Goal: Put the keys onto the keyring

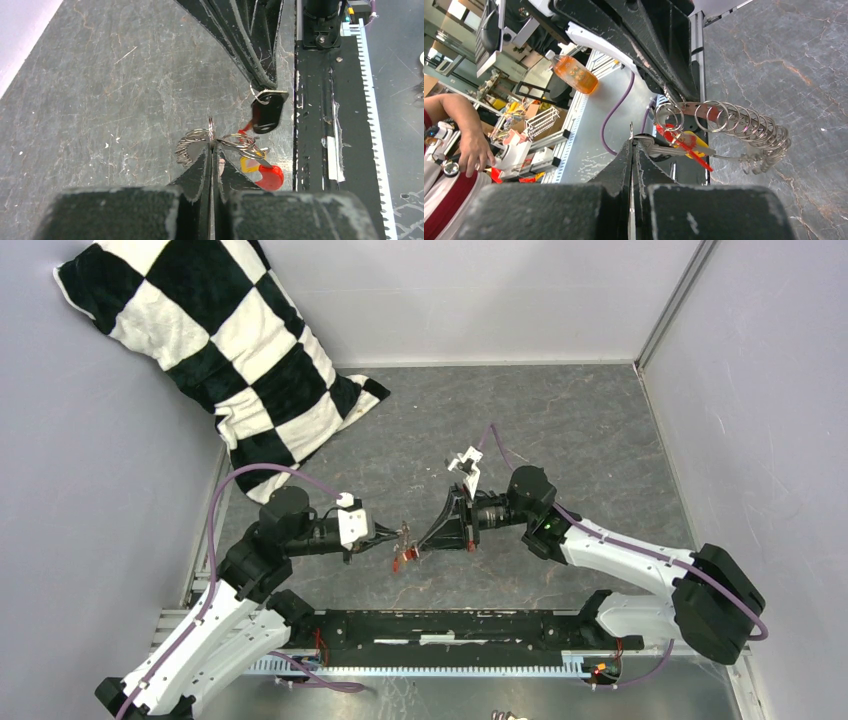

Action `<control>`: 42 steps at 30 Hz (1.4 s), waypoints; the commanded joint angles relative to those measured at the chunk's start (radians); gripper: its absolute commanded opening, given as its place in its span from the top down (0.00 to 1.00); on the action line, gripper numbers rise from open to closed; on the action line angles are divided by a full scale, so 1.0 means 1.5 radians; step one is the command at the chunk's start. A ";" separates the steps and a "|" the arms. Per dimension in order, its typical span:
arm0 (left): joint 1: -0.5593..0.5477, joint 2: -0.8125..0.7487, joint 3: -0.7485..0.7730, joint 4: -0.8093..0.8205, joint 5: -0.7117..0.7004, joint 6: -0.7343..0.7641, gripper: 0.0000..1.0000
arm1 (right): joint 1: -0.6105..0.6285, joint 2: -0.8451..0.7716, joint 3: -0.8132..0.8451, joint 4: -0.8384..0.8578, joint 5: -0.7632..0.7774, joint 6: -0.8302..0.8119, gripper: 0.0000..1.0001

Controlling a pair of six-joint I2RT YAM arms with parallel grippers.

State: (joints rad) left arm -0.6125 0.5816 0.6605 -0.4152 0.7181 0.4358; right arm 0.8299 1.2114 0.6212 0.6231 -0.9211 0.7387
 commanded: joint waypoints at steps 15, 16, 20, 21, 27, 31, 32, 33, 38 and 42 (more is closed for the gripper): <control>0.001 -0.023 -0.005 0.045 0.059 -0.019 0.98 | 0.018 0.035 0.061 -0.019 0.057 0.010 1.00; 0.002 -0.023 -0.004 0.044 0.058 -0.019 0.98 | 0.019 0.036 0.061 -0.017 0.056 0.009 0.99; 0.002 -0.023 -0.002 0.043 0.062 -0.021 0.98 | 0.021 0.037 0.064 -0.018 0.055 0.010 1.00; 0.002 -0.023 -0.002 0.043 0.062 -0.021 0.98 | 0.022 0.037 0.064 -0.019 0.055 0.008 1.00; 0.002 -0.026 0.002 0.037 0.061 -0.012 0.98 | 0.021 0.039 0.066 -0.026 0.066 0.012 1.00; 0.002 -0.028 0.002 0.027 0.061 0.001 0.98 | 0.021 0.035 0.063 -0.023 0.081 0.018 1.00; 0.002 -0.029 0.002 0.025 0.061 0.004 0.98 | 0.022 0.034 0.063 -0.019 0.084 0.021 1.00; 0.002 -0.030 0.002 0.023 0.061 0.007 0.98 | 0.021 0.033 0.062 -0.017 0.088 0.024 1.00; 0.002 -0.031 0.002 0.017 0.062 0.014 0.98 | 0.021 0.029 0.065 -0.017 0.095 0.025 1.00; 0.002 -0.033 0.002 0.017 0.063 0.017 0.98 | 0.021 0.029 0.065 -0.019 0.096 0.027 1.00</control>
State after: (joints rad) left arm -0.6125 0.5423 0.6495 -0.4026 0.7712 0.4213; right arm 0.8577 1.2671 0.6716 0.5591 -0.8028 0.7670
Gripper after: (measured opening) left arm 0.033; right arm 0.010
